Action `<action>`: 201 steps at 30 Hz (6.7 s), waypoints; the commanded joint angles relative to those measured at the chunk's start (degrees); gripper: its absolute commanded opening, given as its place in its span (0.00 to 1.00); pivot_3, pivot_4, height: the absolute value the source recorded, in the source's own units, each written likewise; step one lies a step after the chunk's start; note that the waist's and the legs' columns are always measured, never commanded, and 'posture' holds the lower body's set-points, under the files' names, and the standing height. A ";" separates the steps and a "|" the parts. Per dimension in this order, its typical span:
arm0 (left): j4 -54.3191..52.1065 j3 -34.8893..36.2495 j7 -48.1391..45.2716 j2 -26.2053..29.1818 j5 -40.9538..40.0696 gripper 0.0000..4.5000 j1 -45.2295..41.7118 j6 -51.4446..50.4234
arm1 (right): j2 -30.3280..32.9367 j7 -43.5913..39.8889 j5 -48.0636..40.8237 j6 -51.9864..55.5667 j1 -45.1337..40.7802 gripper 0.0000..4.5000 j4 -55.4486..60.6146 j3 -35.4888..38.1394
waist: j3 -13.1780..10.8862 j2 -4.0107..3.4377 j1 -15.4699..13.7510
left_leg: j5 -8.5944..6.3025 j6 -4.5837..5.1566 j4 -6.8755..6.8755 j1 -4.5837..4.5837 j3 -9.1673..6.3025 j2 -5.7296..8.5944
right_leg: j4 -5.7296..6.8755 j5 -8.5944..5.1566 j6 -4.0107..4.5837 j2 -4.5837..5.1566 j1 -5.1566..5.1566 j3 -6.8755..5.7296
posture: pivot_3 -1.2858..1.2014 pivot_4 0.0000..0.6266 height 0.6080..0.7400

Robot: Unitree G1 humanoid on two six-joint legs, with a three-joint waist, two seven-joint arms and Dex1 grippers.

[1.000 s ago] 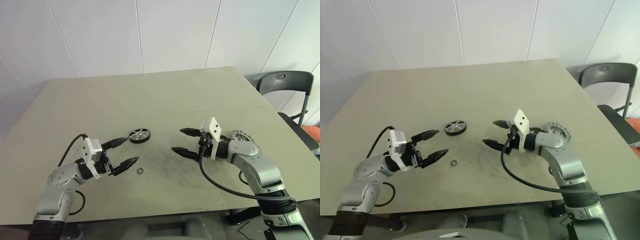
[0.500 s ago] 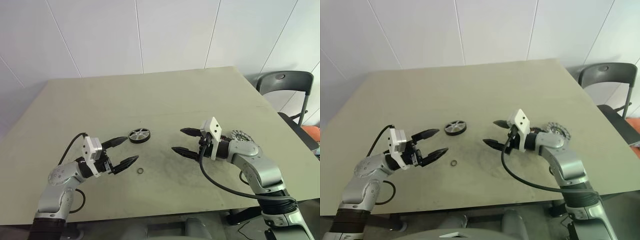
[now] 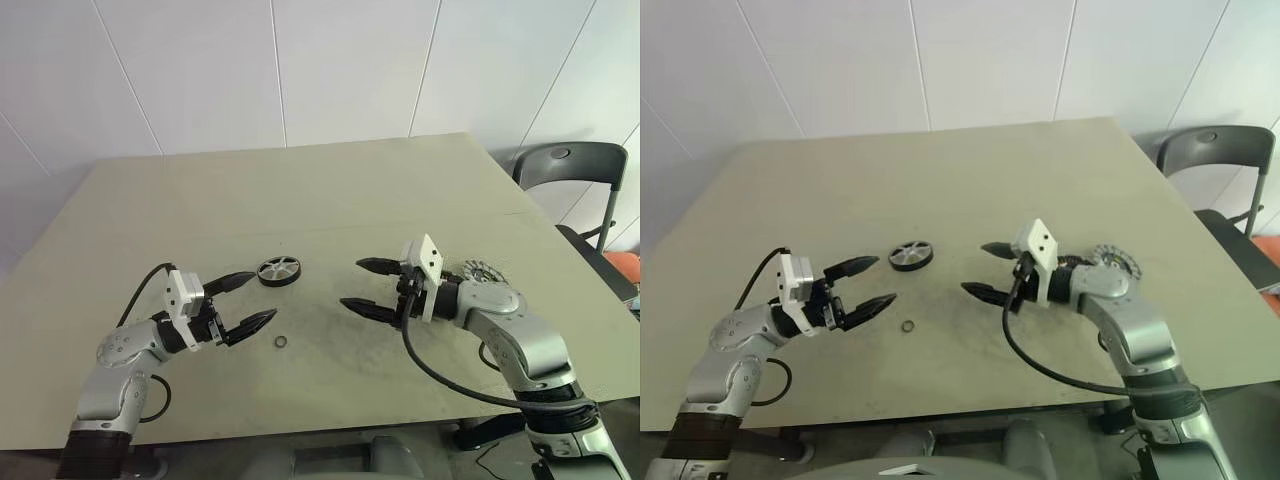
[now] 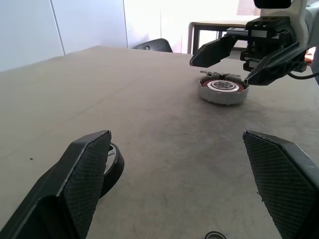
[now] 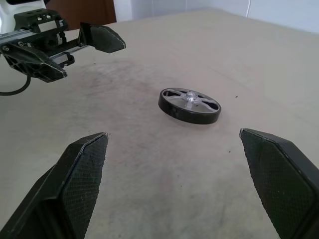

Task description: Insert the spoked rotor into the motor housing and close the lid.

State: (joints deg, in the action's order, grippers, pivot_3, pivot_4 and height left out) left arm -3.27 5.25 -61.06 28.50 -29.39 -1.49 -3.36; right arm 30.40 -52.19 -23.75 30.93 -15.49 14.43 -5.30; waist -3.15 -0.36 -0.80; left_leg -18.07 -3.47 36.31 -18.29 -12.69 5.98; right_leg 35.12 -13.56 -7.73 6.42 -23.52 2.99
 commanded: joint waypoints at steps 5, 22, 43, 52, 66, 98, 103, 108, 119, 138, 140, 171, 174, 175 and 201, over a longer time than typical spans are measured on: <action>-0.28 0.64 -0.87 0.23 -0.67 1.00 -1.37 0.50 | 1.31 0.70 -1.20 0.68 -0.25 1.00 3.41 1.68 | 0.00 0.01 0.01 | 0.00 0.00 0.00 0.00 0.00 0.00 | 0.00 0.00 0.00 0.00 0.00 0.00 | 0.52 0.00 1.00; 1.90 -5.10 -1.31 -4.84 1.57 1.00 -3.02 1.42 | 25.35 -7.67 -7.14 12.92 3.09 1.00 7.19 11.90 | 0.02 0.09 -0.10 | -0.03 0.05 0.12 -0.03 0.07 0.01 | -0.05 0.00 -0.04 0.03 0.06 -0.01 | 0.52 0.00 1.00; 4.48 -6.20 -2.96 -6.42 2.78 1.00 -3.44 3.69 | 28.54 -0.93 8.10 10.33 2.21 1.00 0.15 0.58 | -0.05 0.20 -0.75 | -0.18 0.29 0.79 -0.12 0.39 -0.01 | -0.06 0.07 -0.37 0.10 0.17 0.00 | 0.52 0.00 1.00; 3.51 -5.62 -2.20 -6.39 2.58 1.00 -2.30 3.61 | 27.24 -3.98 9.27 10.20 0.55 1.00 -1.88 -3.18 | -0.05 0.21 -1.59 | -0.20 0.32 0.80 -0.11 0.44 -0.01 | -0.07 0.07 -0.39 0.11 0.17 0.02 | 0.52 0.00 1.00; 0.12 -5.12 -0.36 -6.15 2.04 1.00 0.92 3.34 | 25.63 -4.67 16.94 7.76 -7.75 1.00 -11.90 -7.66 | -0.06 0.22 -1.48 | -0.20 0.32 0.80 -0.09 0.52 -0.03 | -0.08 0.09 -0.36 0.12 0.15 0.03 | 0.52 0.00 1.00; 0.55 -5.48 -0.75 -6.05 2.00 1.00 0.79 3.30 | 28.63 -9.95 11.90 12.09 -3.93 1.00 -5.99 -2.37 | -0.06 0.22 -1.60 | -0.28 0.43 0.80 -0.12 0.59 -0.04 | -0.15 0.09 -0.36 0.15 0.12 0.03 | 0.52 0.00 1.00; 0.27 -5.46 -0.69 -5.99 1.99 1.00 1.00 3.28 | 28.34 -9.64 12.50 11.51 -2.88 1.00 -7.29 -3.02 | -0.06 0.22 -1.58 | -0.28 0.43 0.80 -0.11 0.59 -0.04 | -0.15 0.09 -0.36 0.15 0.12 0.03 | 0.52 0.00 1.00; 0.02 -5.30 -0.64 -5.80 1.88 1.00 1.13 3.15 | 27.90 -9.39 12.90 11.20 -2.42 1.00 -8.08 -3.40 | -0.06 0.23 -1.59 | -0.28 0.43 0.80 -0.11 0.60 -0.04 | -0.15 0.09 -0.36 0.15 0.13 0.03 | 0.52 0.00 1.00; -0.40 -5.16 -0.41 -5.59 1.74 1.00 1.40 3.02 | 25.56 -8.99 13.12 11.35 -3.18 1.00 -8.73 -5.09 | -0.06 0.24 -1.59 | -0.28 0.43 0.80 -0.09 0.61 -0.04 | -0.15 0.09 -0.36 0.15 0.15 0.03 | 0.52 0.00 1.00; -1.61 -4.84 0.69 -5.38 1.77 1.00 2.24 3.26 | 25.01 -14.42 17.20 6.37 -8.27 0.48 -13.19 -9.67 | 0.03 0.47 -1.48 | -0.28 0.43 0.83 0.02 0.73 -0.10 | -0.15 0.07 -0.34 0.15 0.25 0.03 | 0.52 0.00 1.00; -1.57 -4.85 0.89 -5.50 1.84 1.00 2.30 3.33 | 24.87 -16.16 16.82 5.85 -10.09 0.48 -12.59 -9.82 | 0.02 0.47 -1.42 | -0.28 0.43 0.82 0.01 0.77 -0.15 | -0.15 0.08 -0.34 0.14 0.20 0.03 | 0.52 0.00 1.00; -3.19 -3.92 2.27 -5.22 1.45 1.00 4.51 3.65 | 13.76 -28.13 26.16 -0.57 -28.27 0.48 -9.04 -25.89 | -0.07 0.35 -1.47 | -0.35 0.47 0.73 -0.18 1.45 -0.51 | -0.14 0.51 -0.06 0.15 -0.41 0.03 | 0.52 0.00 1.00; -3.14 -3.82 2.14 -5.16 1.40 1.00 4.37 3.55 | 12.73 -27.81 26.86 -0.23 -28.37 0.48 -9.31 -26.26 | -0.07 0.35 -1.46 | -0.35 0.47 0.73 -0.17 1.47 -0.52 | -0.13 0.53 -0.03 0.14 -0.43 0.03 | 0.52 0.00 1.00; -3.19 -3.80 2.12 -5.15 1.38 1.00 4.34 3.50 | 12.04 -27.50 27.08 -0.19 -28.44 0.48 -9.49 -26.48 | -0.07 0.35 -1.48 | -0.35 0.47 0.73 -0.17 1.48 -0.52 | -0.12 0.53 -0.03 0.14 -0.43 0.03 | 0.52 0.00 1.00; -6.53 0.26 1.21 -0.84 -2.29 1.00 6.07 0.87 | 3.15 -24.96 15.39 5.83 -28.88 0.99 -14.04 -14.69 | -0.05 0.36 -1.35 | -0.35 0.47 0.73 -0.15 1.58 -0.64 | -0.09 0.65 0.06 0.07 -0.49 0.03 | 0.52 0.00 1.00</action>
State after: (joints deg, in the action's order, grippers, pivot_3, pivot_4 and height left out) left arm -7.19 3.75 -59.78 26.72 -30.11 4.72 -2.04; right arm 35.33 -78.73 -4.29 34.80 -43.27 -0.25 -24.33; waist -3.21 0.00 -2.15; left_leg -18.42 -3.00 37.03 -18.42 -11.11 5.33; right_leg 35.04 -12.90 -7.66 6.48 -24.02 3.02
